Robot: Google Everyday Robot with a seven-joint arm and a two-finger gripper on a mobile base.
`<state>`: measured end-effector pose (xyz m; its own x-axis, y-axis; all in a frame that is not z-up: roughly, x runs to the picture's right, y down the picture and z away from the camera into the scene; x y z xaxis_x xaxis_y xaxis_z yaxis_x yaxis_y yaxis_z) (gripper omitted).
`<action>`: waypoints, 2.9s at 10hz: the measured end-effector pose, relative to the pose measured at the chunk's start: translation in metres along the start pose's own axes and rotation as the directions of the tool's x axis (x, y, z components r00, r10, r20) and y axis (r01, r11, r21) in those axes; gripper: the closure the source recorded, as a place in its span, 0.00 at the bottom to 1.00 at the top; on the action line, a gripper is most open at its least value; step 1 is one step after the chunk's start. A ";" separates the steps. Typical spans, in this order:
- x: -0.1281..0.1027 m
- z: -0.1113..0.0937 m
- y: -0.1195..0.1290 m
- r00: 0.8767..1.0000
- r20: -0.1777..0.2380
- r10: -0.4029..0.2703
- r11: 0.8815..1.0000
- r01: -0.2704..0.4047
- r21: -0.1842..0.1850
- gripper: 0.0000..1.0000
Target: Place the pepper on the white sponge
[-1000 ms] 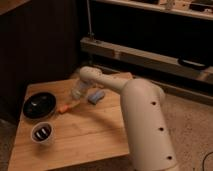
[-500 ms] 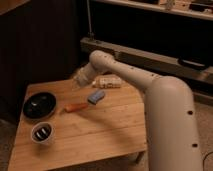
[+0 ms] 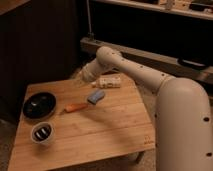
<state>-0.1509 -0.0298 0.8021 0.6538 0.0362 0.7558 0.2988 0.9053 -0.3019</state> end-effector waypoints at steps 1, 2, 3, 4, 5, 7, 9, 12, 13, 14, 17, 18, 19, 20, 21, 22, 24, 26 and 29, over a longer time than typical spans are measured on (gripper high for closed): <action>0.006 0.016 0.008 1.000 -0.006 0.004 1.000 -0.004 -0.009 0.24; 0.012 0.024 0.012 1.000 -0.012 0.008 1.000 -0.008 -0.018 0.21; 0.022 0.036 0.019 1.000 -0.024 0.016 0.999 -0.016 -0.032 0.20; 0.028 0.052 0.026 0.999 -0.027 0.022 0.998 -0.023 -0.052 0.20; 0.030 0.062 0.030 0.999 -0.028 0.024 0.998 -0.026 -0.066 0.20; 0.034 0.076 0.036 0.999 -0.033 0.033 0.995 -0.036 -0.093 0.20; 0.032 0.094 0.041 0.999 -0.032 0.033 0.992 -0.036 -0.124 0.20; 0.036 0.116 0.051 0.998 -0.026 0.048 0.987 -0.052 -0.154 0.20; 0.037 0.122 0.055 0.998 -0.021 0.055 0.986 -0.057 -0.159 0.20; 0.036 0.128 0.059 0.998 -0.016 0.060 0.984 -0.062 -0.164 0.20; 0.034 0.144 0.068 0.997 -0.006 0.072 0.981 -0.072 -0.178 0.20; 0.034 0.149 0.071 0.997 -0.003 0.080 0.980 -0.079 -0.184 0.20; 0.033 0.154 0.072 0.997 -0.001 0.083 0.979 -0.082 -0.189 0.20; 0.032 0.156 0.072 0.996 0.000 0.087 0.977 -0.085 -0.194 0.22; 0.033 0.157 0.073 0.996 -0.001 0.093 0.975 -0.091 -0.202 0.32; 0.033 0.157 0.072 0.996 -0.001 0.094 0.975 -0.093 -0.203 0.42; 0.034 0.156 0.070 0.995 -0.005 0.096 0.973 -0.095 -0.210 0.63; 0.033 0.157 0.069 0.996 -0.007 0.093 0.971 -0.092 -0.223 0.81; 0.033 0.157 0.069 0.997 -0.012 0.077 0.965 -0.078 -0.252 1.00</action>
<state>-0.2175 0.1006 0.8970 0.6834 0.1009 0.7230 0.4127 0.7636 -0.4966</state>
